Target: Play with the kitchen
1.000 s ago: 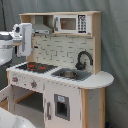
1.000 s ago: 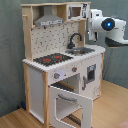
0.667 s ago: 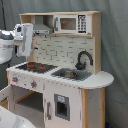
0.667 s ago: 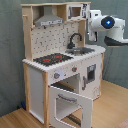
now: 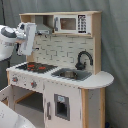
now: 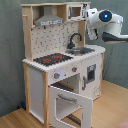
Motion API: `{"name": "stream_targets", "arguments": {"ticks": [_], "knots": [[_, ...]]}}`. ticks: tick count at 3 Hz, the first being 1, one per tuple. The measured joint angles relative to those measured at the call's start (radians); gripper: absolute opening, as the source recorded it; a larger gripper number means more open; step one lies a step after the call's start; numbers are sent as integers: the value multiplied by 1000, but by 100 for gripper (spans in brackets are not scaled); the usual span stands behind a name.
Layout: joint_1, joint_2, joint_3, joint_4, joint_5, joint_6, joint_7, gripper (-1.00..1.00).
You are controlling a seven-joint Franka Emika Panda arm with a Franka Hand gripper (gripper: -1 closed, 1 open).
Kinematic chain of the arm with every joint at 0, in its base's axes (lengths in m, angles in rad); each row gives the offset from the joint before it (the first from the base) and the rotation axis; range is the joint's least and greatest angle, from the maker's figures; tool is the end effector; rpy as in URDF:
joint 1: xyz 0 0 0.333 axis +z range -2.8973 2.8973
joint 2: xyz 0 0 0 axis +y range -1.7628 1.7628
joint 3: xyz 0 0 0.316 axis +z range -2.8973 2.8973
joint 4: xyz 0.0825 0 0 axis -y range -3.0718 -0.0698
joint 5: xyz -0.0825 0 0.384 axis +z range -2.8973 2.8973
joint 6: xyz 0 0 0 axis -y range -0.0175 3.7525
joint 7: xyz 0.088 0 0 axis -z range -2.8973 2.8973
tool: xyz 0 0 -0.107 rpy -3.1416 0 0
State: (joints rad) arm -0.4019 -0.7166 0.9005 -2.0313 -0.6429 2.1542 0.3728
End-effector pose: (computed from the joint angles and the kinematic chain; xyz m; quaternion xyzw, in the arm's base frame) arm 0.3465 0.3192 0.6759 0.7908 0.1539 0.4298 0.4077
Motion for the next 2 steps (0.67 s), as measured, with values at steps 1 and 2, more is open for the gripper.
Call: {"name": "stream_targets", "arguments": {"ticks": [1,2], "knots": [[-9,42,-3,40,30,-42,-90,100],[-14,88,-5,82,55,-94,-178,100]]}}
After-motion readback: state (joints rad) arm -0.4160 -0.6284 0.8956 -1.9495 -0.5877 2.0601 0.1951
